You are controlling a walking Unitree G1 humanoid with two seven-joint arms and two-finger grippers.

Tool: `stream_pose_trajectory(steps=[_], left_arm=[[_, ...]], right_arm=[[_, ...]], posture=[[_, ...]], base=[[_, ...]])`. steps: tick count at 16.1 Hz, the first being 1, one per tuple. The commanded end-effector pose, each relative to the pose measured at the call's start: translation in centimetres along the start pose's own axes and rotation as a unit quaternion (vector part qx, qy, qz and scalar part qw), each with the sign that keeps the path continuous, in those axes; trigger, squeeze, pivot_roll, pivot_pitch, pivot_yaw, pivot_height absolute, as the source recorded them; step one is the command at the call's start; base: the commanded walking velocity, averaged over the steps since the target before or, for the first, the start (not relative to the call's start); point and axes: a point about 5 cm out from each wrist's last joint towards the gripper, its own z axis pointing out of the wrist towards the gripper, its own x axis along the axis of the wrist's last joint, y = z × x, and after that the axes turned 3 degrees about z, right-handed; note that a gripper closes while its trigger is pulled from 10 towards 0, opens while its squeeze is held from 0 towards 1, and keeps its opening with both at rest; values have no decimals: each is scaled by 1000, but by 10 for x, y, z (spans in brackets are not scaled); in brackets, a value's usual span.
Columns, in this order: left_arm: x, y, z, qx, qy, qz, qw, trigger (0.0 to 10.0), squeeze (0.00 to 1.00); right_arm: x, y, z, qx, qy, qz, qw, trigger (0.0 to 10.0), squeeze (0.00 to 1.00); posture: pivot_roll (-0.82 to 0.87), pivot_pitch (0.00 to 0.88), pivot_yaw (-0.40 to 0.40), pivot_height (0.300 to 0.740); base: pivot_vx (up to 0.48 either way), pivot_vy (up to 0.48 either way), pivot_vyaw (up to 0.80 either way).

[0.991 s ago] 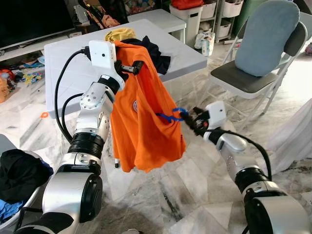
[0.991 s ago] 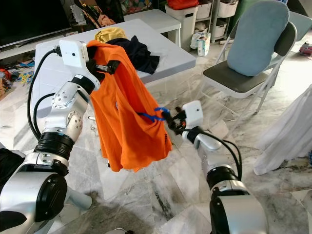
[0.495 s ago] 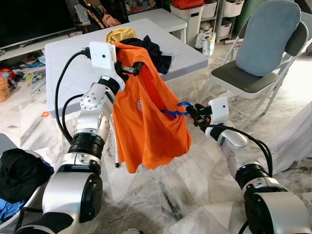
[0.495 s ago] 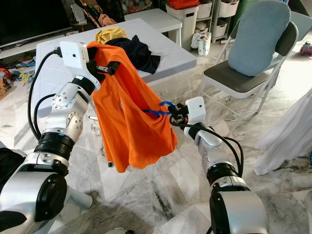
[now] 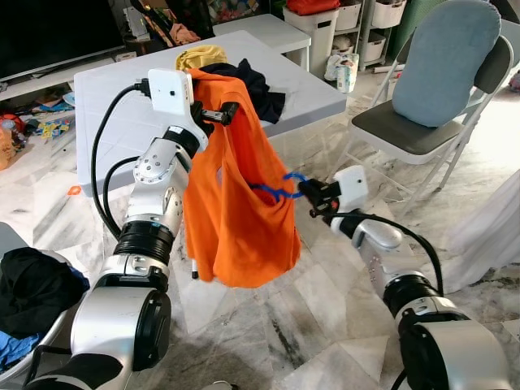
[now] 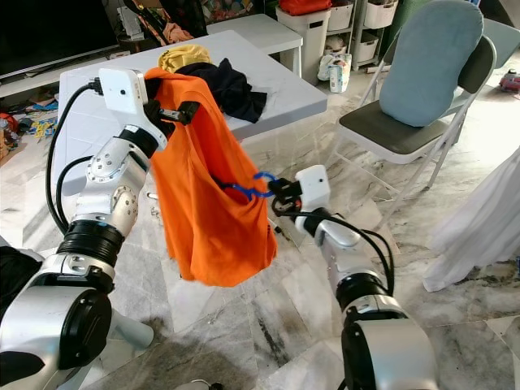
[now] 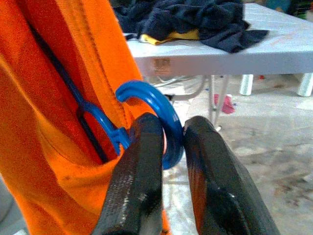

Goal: Hang hanger

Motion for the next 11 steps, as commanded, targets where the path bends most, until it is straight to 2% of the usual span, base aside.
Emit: stream_pose_trajectory(steps=[1,5,6,7,8,9,10,11], left_arm=[[16,-1,6,-6,28,9,1000,10000,0],[16,1,5,-14,30,8,999,10000,0],[16,2,5,-17,30,8,999,10000,0],[16,2,6,-18,30,8,999,10000,0],[16,2,6,-19,30,8,999,10000,0],[17,2,6,-19,31,8,999,10000,0],[17,2,6,-20,31,8,999,10000,0],[18,2,6,-20,32,8,999,10000,0]], right_arm=[[4,-7,5,29,6,-5,1000,10000,1000],[4,-11,6,49,3,-9,999,10000,1000],[0,-15,6,67,-6,-11,998,10000,945],[-1,-17,6,73,-10,-16,997,10000,769],[-5,-21,7,81,-21,-27,996,10000,188],[-8,-22,7,79,-27,-29,996,10000,180],[-10,-23,7,75,-32,-31,996,9569,149],[-11,-23,7,73,-36,-30,996,0,0]], posture=[[-52,0,75,740],[-50,0,74,740],[-50,0,74,740],[-48,0,75,740],[-48,0,75,740],[-47,0,74,740],[-45,0,72,740],[-44,0,72,740]], base=[[0,0,0],[0,0,0],[0,0,0],[0,0,0],[0,0,0],[0,0,0],[0,0,0],[0,0,0]])
